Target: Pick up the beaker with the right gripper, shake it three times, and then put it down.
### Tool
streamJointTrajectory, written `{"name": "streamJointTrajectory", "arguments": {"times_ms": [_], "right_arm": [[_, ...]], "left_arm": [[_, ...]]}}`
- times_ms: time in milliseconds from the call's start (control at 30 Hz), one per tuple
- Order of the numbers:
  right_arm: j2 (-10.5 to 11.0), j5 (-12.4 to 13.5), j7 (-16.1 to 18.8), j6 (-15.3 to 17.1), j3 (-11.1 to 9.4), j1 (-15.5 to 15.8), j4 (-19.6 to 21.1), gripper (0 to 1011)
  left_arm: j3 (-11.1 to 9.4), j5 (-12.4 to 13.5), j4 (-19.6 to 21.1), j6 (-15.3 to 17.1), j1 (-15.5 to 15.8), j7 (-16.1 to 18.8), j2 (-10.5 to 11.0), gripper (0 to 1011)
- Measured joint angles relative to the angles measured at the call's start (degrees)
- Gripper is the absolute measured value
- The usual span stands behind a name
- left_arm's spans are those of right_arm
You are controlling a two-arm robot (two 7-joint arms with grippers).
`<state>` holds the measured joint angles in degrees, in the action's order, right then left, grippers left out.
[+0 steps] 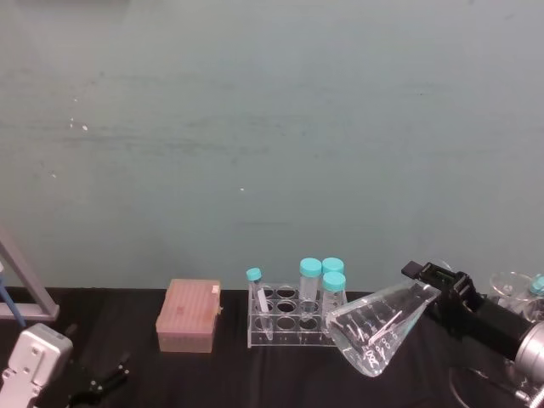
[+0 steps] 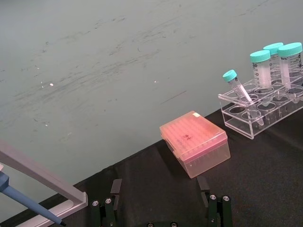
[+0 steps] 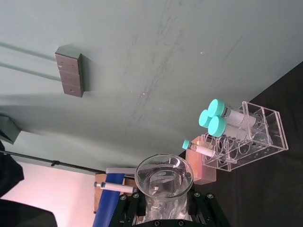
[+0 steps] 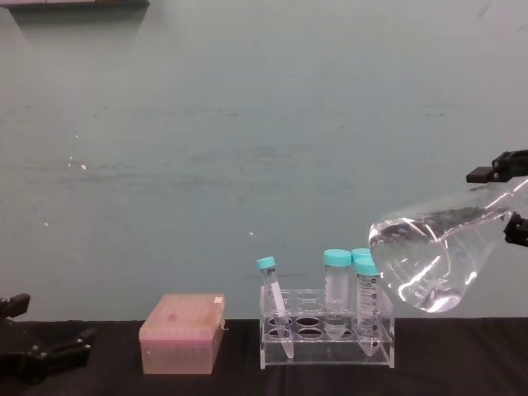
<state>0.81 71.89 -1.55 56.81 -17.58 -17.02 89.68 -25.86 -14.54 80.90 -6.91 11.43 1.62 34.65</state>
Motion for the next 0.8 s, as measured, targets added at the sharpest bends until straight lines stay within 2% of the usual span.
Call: {"name": "streamJointTrajectory", "arguments": {"times_ms": [67, 167, 200, 300, 333, 367, 400, 567, 600, 667, 700, 800], "right_arm": [[0.5, -0.3, 0.3, -0.3, 0.6, 0.2, 0.0, 452], [2.8, -3.1, 3.3, -2.4, 2.9, 0.9, 0.3, 452], [4.6, -5.6, 6.1, -4.5, 4.8, 1.4, 0.6, 452], [7.5, -9.4, 10.2, -7.9, 7.7, 2.1, 1.0, 452], [9.8, -12.8, 13.4, -11.2, 10.0, 2.6, 1.3, 453], [11.1, -14.5, 14.9, -12.8, 11.1, 2.8, 1.4, 452], [13.4, -17.9, 17.5, -16.2, 13.3, 3.1, 1.4, 452], [18.6, -25.9, 22.0, -24.7, 18.0, 3.2, 1.3, 452], [20.1, -28.3, 23.0, -27.3, 19.2, 3.2, 1.0, 452], [21.5, -30.3, 23.7, -29.4, 20.4, 3.0, 0.7, 453], [22.7, -32.3, 24.2, -31.4, 21.5, 2.8, 0.4, 452], [24.4, -35.0, 24.6, -33.9, 23.1, 2.5, 0.0, 452]], "left_arm": [[0.0, 0.0, 0.0, 0.0, 0.0, 0.0, 0.0, 1000], [0.0, 0.0, 0.0, 0.0, 0.0, 0.0, 0.0, 1000], [0.0, 0.0, 0.0, 0.0, 0.0, 0.0, 0.0, 1000], [0.0, 0.0, 0.0, 0.0, 0.0, 0.0, 0.0, 1000], [0.0, 0.0, 0.0, 0.0, 0.0, 0.0, 0.0, 1000], [0.0, 0.0, 0.0, 0.0, 0.0, 0.0, 0.0, 1000], [0.0, 0.0, 0.0, 0.0, 0.0, 0.0, 0.0, 1000], [0.0, 0.0, 0.0, 0.0, 0.0, 0.0, 0.0, 1000], [0.0, 0.0, 0.0, 0.0, 0.0, 0.0, 0.0, 1000], [0.0, 0.0, 0.0, 0.0, 0.0, 0.0, 0.0, 1000], [0.0, 0.0, 0.0, 0.0, 0.0, 0.0, 0.0, 1000], [0.0, 0.0, 0.0, 0.0, 0.0, 0.0, 0.0, 1000]]}}
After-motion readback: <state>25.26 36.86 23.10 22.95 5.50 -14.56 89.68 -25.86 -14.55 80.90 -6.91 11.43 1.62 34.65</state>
